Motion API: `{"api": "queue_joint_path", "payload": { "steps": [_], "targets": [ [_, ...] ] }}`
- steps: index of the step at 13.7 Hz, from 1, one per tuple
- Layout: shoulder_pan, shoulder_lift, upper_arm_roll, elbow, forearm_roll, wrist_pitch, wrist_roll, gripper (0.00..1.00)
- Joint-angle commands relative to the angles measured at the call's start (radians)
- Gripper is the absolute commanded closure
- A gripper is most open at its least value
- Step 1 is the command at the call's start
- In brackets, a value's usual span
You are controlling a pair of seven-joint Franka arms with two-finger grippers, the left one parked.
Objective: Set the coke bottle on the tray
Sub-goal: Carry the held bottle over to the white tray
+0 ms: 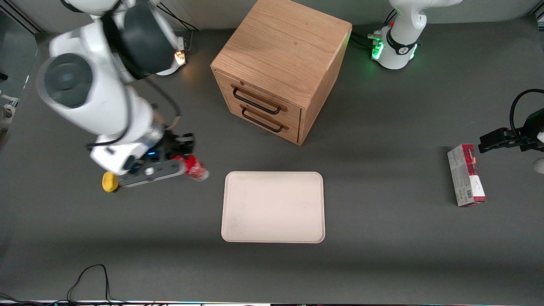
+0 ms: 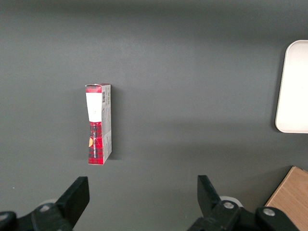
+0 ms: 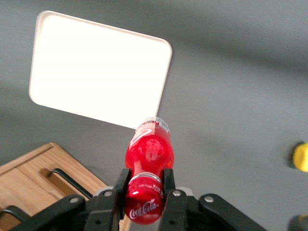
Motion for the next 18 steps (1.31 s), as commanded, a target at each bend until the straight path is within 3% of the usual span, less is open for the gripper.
{"api": "queue_joint_path", "payload": {
  "steps": [1, 12, 18],
  "targets": [
    [0.015, 0.012, 0.018, 0.05, -0.017, 0.027, 0.037, 0.91],
    [-0.008, 0.303, 0.019, 0.04, -0.019, 0.359, 0.026, 0.91],
    [-0.021, 0.397, 0.026, 0.035, -0.014, 0.421, 0.02, 0.91]
  ]
}}
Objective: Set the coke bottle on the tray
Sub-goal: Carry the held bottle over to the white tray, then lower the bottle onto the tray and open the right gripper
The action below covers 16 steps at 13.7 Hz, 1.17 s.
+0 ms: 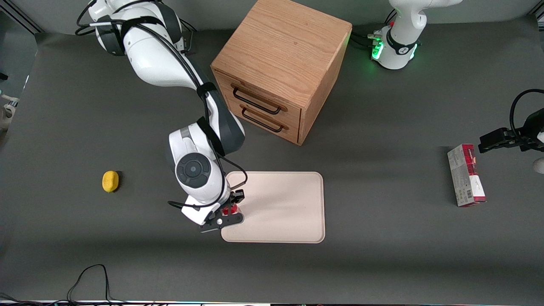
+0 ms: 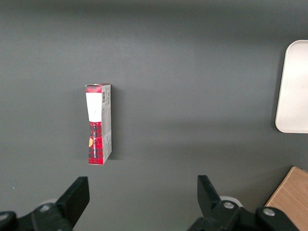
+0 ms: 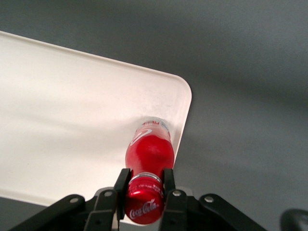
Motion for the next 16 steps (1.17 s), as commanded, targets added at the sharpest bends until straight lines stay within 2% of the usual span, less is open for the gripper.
{"api": "queue_joint_path", "payload": {
  "steps": [1, 2, 3, 4, 8, 16],
  "targets": [
    [-0.008, 0.019, 0.013, 0.029, -0.009, 0.024, 0.002, 0.9],
    [-0.008, 0.021, 0.014, 0.027, -0.008, 0.03, 0.005, 0.82],
    [-0.008, 0.022, 0.016, 0.027, -0.008, 0.032, 0.009, 0.27],
    [-0.008, 0.021, 0.016, 0.027, -0.006, 0.032, 0.011, 0.0],
    [-0.005, -0.013, 0.013, 0.027, -0.008, 0.004, 0.015, 0.0],
    [-0.004, -0.37, 0.004, 0.024, -0.043, -0.377, 0.018, 0.0]
  ]
}}
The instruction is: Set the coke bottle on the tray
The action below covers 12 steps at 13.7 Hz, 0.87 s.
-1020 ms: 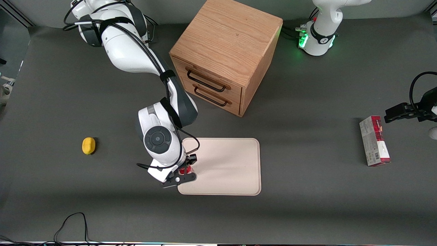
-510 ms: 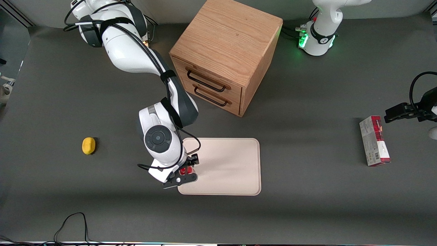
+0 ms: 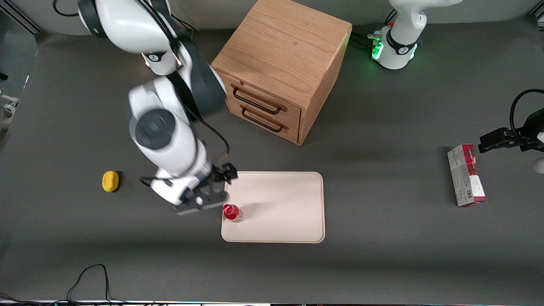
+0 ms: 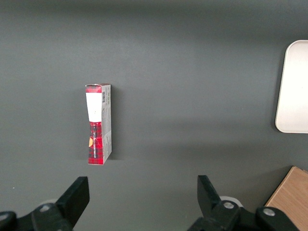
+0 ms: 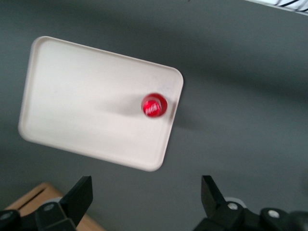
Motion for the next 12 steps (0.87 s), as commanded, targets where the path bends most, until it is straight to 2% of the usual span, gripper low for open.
{"api": "queue_joint_path", "payload": {
  "steps": [1, 3, 5, 7, 10, 12],
  "targets": [
    [-0.009, -0.143, 0.001, -0.042, -0.035, -0.137, 0.008, 0.0],
    [-0.038, -0.239, -0.024, -0.121, -0.035, -0.202, 0.003, 0.0],
    [-0.131, -0.38, 0.004, -0.316, -0.032, -0.15, 0.0, 0.0],
    [-0.27, -0.509, 0.086, -0.494, -0.041, -0.071, -0.041, 0.0],
    [-0.442, -0.617, 0.204, -0.643, -0.109, -0.017, -0.105, 0.0],
    [-0.493, -0.637, 0.225, -0.672, -0.127, 0.0, -0.155, 0.0]
  ]
}}
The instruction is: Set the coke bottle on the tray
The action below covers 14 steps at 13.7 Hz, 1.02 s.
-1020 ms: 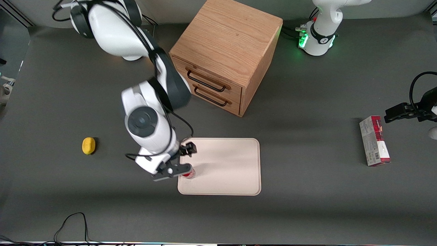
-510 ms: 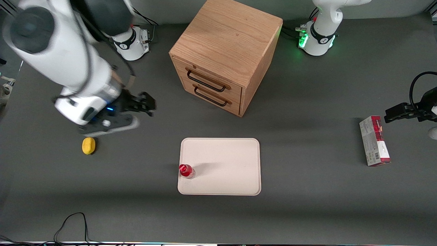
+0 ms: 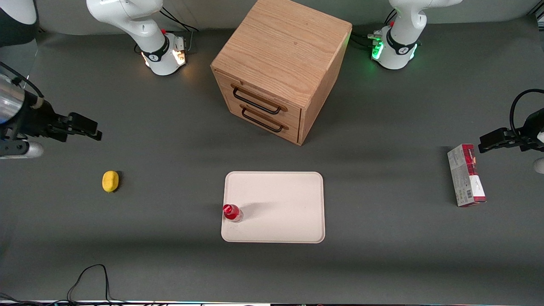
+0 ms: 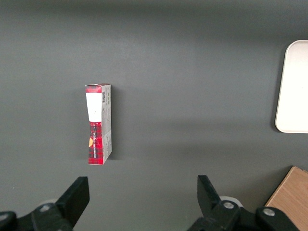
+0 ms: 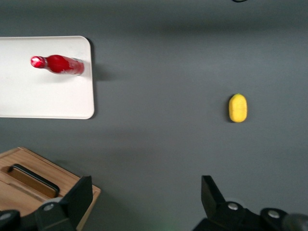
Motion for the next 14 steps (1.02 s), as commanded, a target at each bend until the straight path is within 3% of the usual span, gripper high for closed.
{"api": "queue_joint_path", "payload": {
  "steps": [1, 6, 14],
  "targets": [
    [-0.053, -0.067, 0.036, -0.096, -0.03, 0.044, -0.072, 0.0],
    [-0.056, -0.076, -0.018, -0.119, -0.072, 0.036, -0.112, 0.0],
    [-0.076, -0.071, -0.006, -0.118, -0.072, 0.033, -0.1, 0.0]
  ]
}}
